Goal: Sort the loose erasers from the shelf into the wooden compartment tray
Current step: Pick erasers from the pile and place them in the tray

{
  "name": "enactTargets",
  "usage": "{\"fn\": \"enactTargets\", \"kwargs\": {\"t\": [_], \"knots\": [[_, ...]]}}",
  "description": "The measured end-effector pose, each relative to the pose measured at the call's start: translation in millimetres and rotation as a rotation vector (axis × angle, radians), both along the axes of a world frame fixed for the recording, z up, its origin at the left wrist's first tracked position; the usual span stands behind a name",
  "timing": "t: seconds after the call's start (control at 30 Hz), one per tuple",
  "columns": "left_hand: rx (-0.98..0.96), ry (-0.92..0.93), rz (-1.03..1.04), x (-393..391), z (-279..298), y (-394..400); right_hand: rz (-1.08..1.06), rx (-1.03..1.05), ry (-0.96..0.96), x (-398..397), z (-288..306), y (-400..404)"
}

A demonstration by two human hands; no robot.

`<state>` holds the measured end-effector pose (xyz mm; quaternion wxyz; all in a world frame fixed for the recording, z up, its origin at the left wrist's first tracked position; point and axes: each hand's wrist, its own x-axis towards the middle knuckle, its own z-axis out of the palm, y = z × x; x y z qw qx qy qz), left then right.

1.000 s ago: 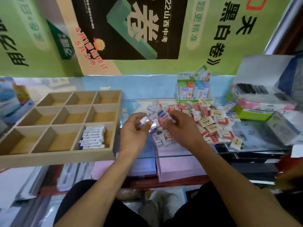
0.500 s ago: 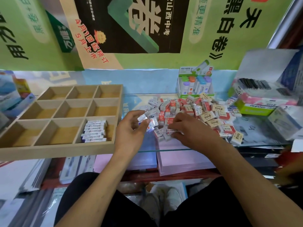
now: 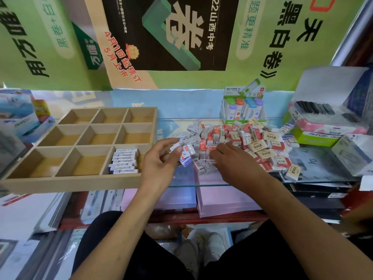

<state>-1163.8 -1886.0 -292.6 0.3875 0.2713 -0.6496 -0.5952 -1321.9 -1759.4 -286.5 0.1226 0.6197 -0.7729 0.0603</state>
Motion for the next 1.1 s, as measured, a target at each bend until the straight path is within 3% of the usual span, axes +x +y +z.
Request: {"fn": "enactTargets", "kwargs": {"t": [0.2, 0.27, 0.33, 0.43, 0.63, 0.77, 0.87, 0.97, 1.1], "knots": [[0.049, 0.057, -0.018, 7.2, 9.1, 2.8, -0.050, -0.061, -0.005, 3.8, 3.4, -4.8], [0.058, 0.080, -0.023, 9.9, 11.1, 2.6, -0.073, -0.177, -0.145, 6.5, 8.0, -9.2], [0.067, 0.105, -0.005, 13.9, 13.2, 0.1, -0.070, -0.292, -0.411, 14.2, 16.8, -14.8], [0.039, 0.154, 0.073, 25.9, 15.8, -8.5, -0.080, -0.350, -0.674, 31.1, 29.2, -28.7], [-0.139, 0.087, 0.244, 74.8, 18.6, -41.8, -0.018, -0.357, -0.869, 63.4, 37.4, -68.8], [-0.356, -0.109, 0.249, 120.3, 23.0, -80.9, 0.069, -0.306, -0.965, 86.6, 34.1, -105.6], [-0.555, -0.385, 0.222, 150.3, 30.2, -118.4, 0.139, -0.284, -0.931, 106.2, 32.7, -133.2], [-0.716, -0.602, 0.073, 166.3, 36.9, -150.8, 0.146, -0.285, -0.873, 119.7, 32.6, -156.5], [-0.771, -1.000, -0.157, 158.4, 36.3, -169.8, 0.095, -0.297, -0.857, 124.6, 25.5, -172.7]]}}
